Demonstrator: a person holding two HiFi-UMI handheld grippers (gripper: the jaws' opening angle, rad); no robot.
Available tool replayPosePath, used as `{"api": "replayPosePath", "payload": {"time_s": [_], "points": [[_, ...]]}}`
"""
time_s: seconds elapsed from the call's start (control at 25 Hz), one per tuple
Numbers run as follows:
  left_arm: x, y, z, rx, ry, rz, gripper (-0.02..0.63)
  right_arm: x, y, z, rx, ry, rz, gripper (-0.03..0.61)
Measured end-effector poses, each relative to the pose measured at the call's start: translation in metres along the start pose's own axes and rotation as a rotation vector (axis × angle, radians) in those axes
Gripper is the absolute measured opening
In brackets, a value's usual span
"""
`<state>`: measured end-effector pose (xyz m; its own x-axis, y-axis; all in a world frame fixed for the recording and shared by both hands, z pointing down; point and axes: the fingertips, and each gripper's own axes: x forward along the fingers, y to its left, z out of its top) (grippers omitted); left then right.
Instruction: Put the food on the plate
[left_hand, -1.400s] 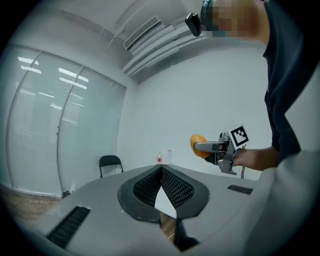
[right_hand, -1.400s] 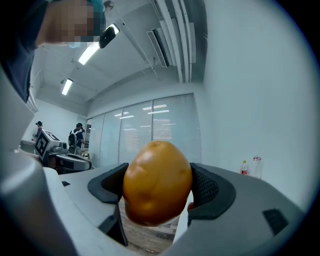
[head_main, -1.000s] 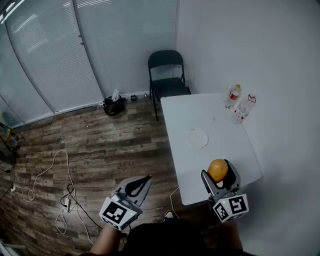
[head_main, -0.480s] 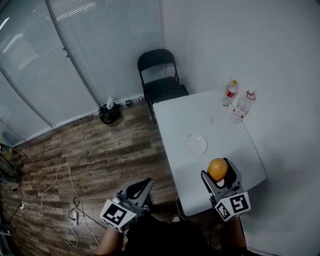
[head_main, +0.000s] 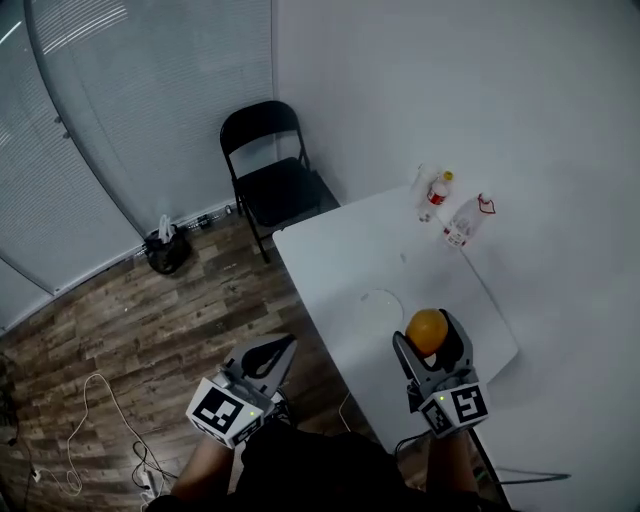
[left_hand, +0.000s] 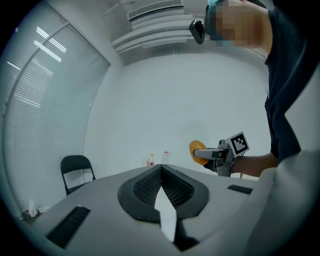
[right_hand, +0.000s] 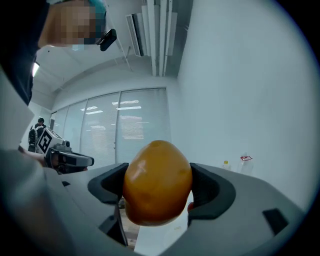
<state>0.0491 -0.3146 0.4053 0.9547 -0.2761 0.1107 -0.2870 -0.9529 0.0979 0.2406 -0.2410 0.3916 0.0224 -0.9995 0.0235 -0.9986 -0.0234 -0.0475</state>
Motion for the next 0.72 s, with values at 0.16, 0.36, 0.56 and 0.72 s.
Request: {"api": "replayPosePath", "payload": {"time_s": [0.16,0.36,0.56,0.72], "points": [[0.012,0.064,0.008,0.013,0.012,-0.048,0.020,0.047,0.006,0.010,-0.021,0.004,-0.077,0.396],[0.026,0.108,0.010,-0.009,0.011,-0.124,0.020,0.077,0.003,0.010,-0.031,0.022,-0.178,0.396],[0.046,0.122,0.006,-0.018,0.026,-0.187,0.020,0.077,-0.008,-0.008,-0.037,0.080,-0.256,0.396],[0.063,0.112,0.005,-0.015,0.030,-0.218,0.020,0.075,-0.033,-0.041,-0.009,0.161,-0.297,0.396]]}}
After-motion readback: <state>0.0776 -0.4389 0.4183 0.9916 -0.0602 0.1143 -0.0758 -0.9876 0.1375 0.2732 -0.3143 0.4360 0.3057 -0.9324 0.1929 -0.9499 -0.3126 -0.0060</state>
